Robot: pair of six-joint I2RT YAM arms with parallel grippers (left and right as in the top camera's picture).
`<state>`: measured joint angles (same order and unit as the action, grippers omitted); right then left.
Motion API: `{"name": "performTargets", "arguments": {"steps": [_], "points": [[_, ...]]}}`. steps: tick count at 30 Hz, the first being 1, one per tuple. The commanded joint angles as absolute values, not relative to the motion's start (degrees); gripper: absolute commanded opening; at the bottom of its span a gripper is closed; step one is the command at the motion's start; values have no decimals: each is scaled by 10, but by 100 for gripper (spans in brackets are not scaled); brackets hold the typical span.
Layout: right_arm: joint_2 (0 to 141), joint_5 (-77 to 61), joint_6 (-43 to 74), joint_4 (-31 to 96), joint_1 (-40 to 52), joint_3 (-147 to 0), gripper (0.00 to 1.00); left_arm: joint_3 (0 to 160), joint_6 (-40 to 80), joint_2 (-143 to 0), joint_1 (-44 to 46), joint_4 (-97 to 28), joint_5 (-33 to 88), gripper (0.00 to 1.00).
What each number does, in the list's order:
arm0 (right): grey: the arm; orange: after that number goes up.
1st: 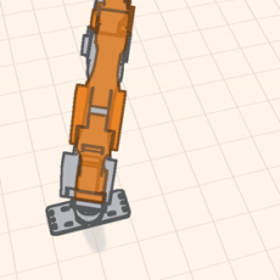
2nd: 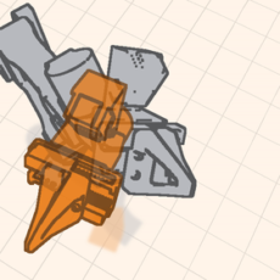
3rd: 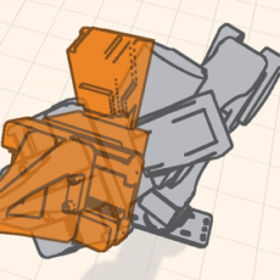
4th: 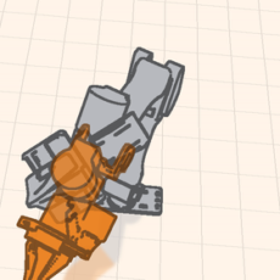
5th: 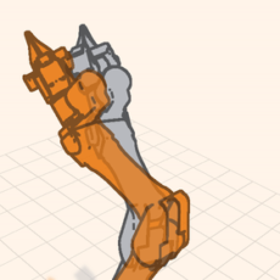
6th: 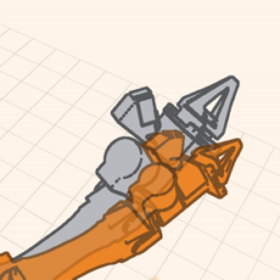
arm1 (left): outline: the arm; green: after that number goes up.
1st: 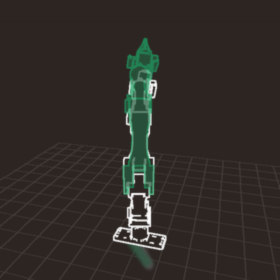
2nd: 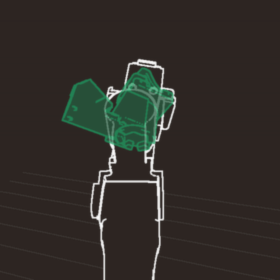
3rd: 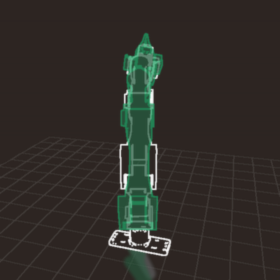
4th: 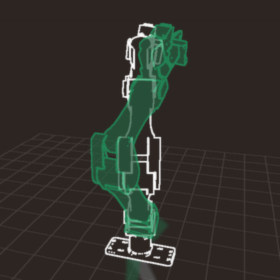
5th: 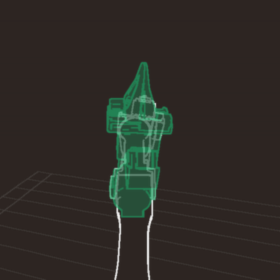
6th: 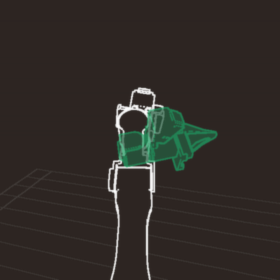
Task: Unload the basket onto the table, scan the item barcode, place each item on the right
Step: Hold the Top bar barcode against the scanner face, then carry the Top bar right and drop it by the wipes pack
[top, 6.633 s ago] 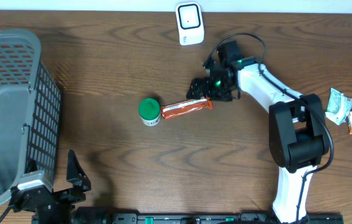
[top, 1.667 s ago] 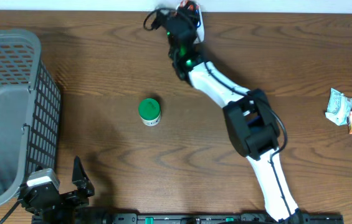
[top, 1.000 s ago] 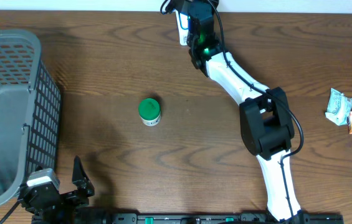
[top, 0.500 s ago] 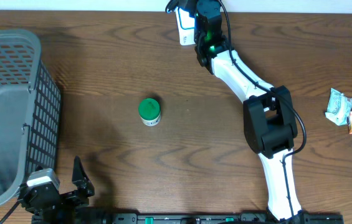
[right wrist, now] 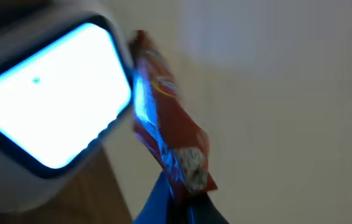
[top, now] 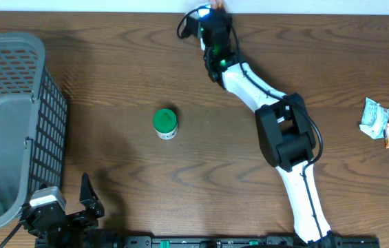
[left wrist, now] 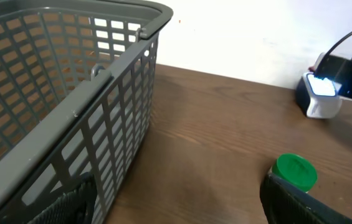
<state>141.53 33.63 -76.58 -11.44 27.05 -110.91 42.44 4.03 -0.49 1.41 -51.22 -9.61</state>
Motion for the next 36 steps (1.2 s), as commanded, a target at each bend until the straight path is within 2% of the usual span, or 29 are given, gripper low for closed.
{"name": "performTargets", "arguments": {"steps": [1, 7, 17, 24, 31, 36], "points": [[1426, 374, -787, -78, 282, -1115, 1, 424, 31, -2, 17, -512, -101, 84], [1423, 392, -783, -30, 297, -1115, 1, 424, 31, -2, 17, -512, -101, 84], [1384, 389, -714, 138, 328, -1115, 1, 424, 31, -2, 17, -512, -101, 84], [1357, 402, -662, 153, 328, -1115, 1, 424, 31, -2, 17, -512, -101, 84], [1231, 399, -646, 227, 324, -1115, 1, 424, 31, -2, 17, -512, -101, 84], [1112, 396, -569, 307, 294, -1115, 1, 424, 31, -2, 17, -512, -101, 84]]}}
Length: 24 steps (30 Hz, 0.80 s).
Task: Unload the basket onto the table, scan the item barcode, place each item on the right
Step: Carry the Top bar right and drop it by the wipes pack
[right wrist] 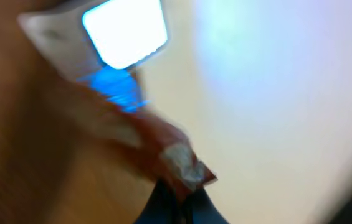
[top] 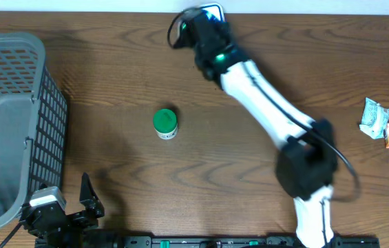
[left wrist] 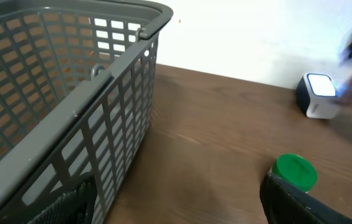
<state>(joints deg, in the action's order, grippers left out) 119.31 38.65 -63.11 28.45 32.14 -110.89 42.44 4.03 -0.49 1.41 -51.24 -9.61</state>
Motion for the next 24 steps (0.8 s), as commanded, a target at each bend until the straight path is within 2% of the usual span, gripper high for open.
{"name": "performTargets", "arguments": {"steps": [1, 4, 9, 15, 24], "points": [[1085, 399, -551, 328, 278, -1115, 1, 424, 31, -2, 17, -512, -101, 84], [1039, 425, -500, 356, 236, -1115, 1, 424, 31, -2, 17, -512, -101, 84], [981, 425, -391, 429, 108, -1115, 1, 424, 31, -2, 17, -512, -101, 84], [970, 339, -277, 506, -41, -1113, 1, 424, 31, -2, 17, -512, -101, 84], [971, 324, -167, 477, -182, -999, 1, 424, 31, -2, 17, -512, -101, 84]]}}
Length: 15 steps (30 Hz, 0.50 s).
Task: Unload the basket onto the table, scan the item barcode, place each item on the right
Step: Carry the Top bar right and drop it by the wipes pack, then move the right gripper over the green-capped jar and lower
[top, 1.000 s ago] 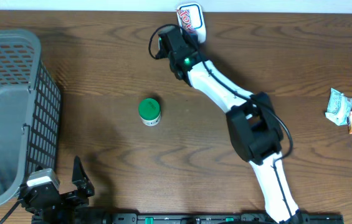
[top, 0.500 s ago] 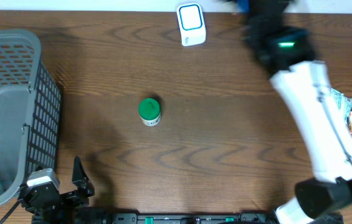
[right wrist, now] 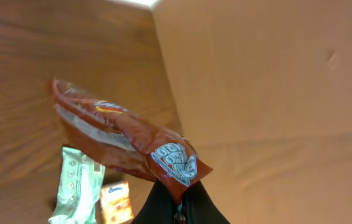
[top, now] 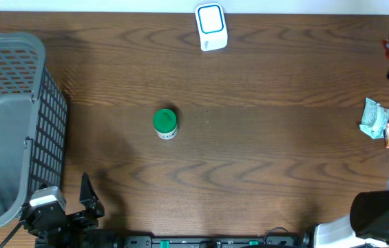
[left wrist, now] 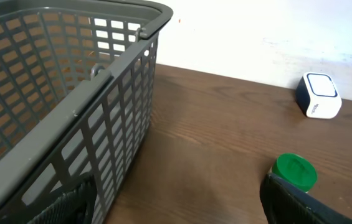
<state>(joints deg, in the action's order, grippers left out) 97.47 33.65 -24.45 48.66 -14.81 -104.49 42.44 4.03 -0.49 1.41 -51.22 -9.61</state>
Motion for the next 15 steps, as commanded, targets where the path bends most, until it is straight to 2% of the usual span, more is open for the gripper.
{"name": "performTargets", "arguments": {"steps": [1, 8, 10, 11, 13, 14, 15], "points": [[971, 324, -154, 467, -194, -979, 1, 424, 31, -2, 17, -512, -101, 84], [971, 324, -56, 405, -262, -844, 2, 424, 31, -2, 17, -512, -101, 84], [971, 325, -20, 388, -285, -806, 12, 424, 31, -2, 17, -512, -101, 84], [971, 324, -12, 383, -291, -797, 22, 424, 31, -2, 17, -512, -101, 84], [971, 324, 11, 381, -303, -787, 80, 424, 31, -2, 17, -512, -101, 84], [971, 324, 25, 382, -307, -787, 98, 424, 31, -2, 17, -512, -101, 84], [969, 319, 28, 382, -308, -788, 99, 424, 31, -2, 17, -512, -101, 84]]}}
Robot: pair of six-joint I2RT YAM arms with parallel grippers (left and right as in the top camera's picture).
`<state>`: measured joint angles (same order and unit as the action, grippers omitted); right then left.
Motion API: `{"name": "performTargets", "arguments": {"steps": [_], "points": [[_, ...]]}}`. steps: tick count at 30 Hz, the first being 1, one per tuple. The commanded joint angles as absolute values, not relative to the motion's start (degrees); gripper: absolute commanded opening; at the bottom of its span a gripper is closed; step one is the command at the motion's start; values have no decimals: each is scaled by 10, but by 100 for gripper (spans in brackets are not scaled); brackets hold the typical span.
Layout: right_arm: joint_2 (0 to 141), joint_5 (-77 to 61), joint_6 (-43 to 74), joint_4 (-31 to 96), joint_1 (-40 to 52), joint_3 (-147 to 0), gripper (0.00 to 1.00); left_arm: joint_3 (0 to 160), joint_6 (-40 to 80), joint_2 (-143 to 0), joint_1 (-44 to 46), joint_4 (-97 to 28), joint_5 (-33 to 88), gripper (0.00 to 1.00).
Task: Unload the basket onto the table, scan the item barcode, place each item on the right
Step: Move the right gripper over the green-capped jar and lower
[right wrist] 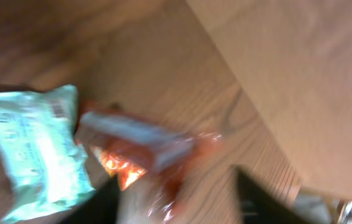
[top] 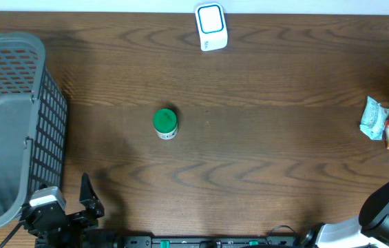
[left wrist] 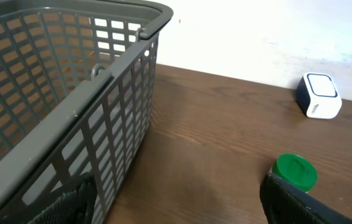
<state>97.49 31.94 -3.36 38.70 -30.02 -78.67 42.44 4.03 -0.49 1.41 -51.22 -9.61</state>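
The white barcode scanner (top: 211, 26) with its blue-rimmed window stands at the table's far edge. In the right wrist view, a blurred red snack packet (right wrist: 157, 146) lies between the spread fingers of my right gripper (right wrist: 176, 208), which is open. The packet rests partly over an orange packet (right wrist: 123, 171), beside a mint-green packet (right wrist: 35, 149). In the overhead view my right arm is at the table's right edge by those packets. My left gripper (left wrist: 176, 214) is open and holds nothing, low at the front left.
A grey mesh basket (top: 15, 124) fills the left side. A green-lidded jar (top: 164, 124) stands mid-table, also in the left wrist view (left wrist: 295, 171). The mint-green packet (top: 373, 117) and orange packet lie by the right edge.
My right gripper has come down from beside the table's right edge to the packets there. Its fingers, then shut on the red packet, now stand apart, with the packet lying loose between them.
My right gripper held the red packet right in front of the scanner's lit window. It was still near the scanner afterwards. Then it was far off at the right edge, still holding the packet. Now it is open over the packets there. The left arm stayed still.
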Motion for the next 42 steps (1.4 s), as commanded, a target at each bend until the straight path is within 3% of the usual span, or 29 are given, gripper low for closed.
{"name": "performTargets", "arguments": {"steps": [1, 7, 13, 16, 20, 24, 28, 36, 39, 42], "points": [[964, 310, 27, 382, -306, -788, 99, 424, 31, -2, 17, -512, -101, 84], [897, 156, 27, 370, -260, -789, 99, 424, 31, -2, 17, -512, -101, 84], [829, -269, 47, 394, -165, -788, 99, 424, 31, -2, 17, -512, -101, 84], [835, -394, 47, 392, -93, -788, 99, 424, 31, -2, 17, -512, -101, 84], [871, -357, 81, 391, 19, -788, 99, 424, 31, -2, 17, -512, -101, 84], [907, -270, 256, 396, 124, -794, 99, 424, 31, -2, 17, -512, -101, 84], [931, -220, 342, 412, 210, -855, 99, 424, 31, -2, 17, -512, -101, 84], [930, -205, 311, 399, 371, -941, 99, 424, 31, -2, 17, -512, -101, 84], [937, -142, 361, 358, 416, -951, 99, 424, 31, -2, 17, -512, -101, 84], [967, -135, 368, 403, 428, -1021, 99, 424, 31, -2, 17, -512, -101, 84]]}}
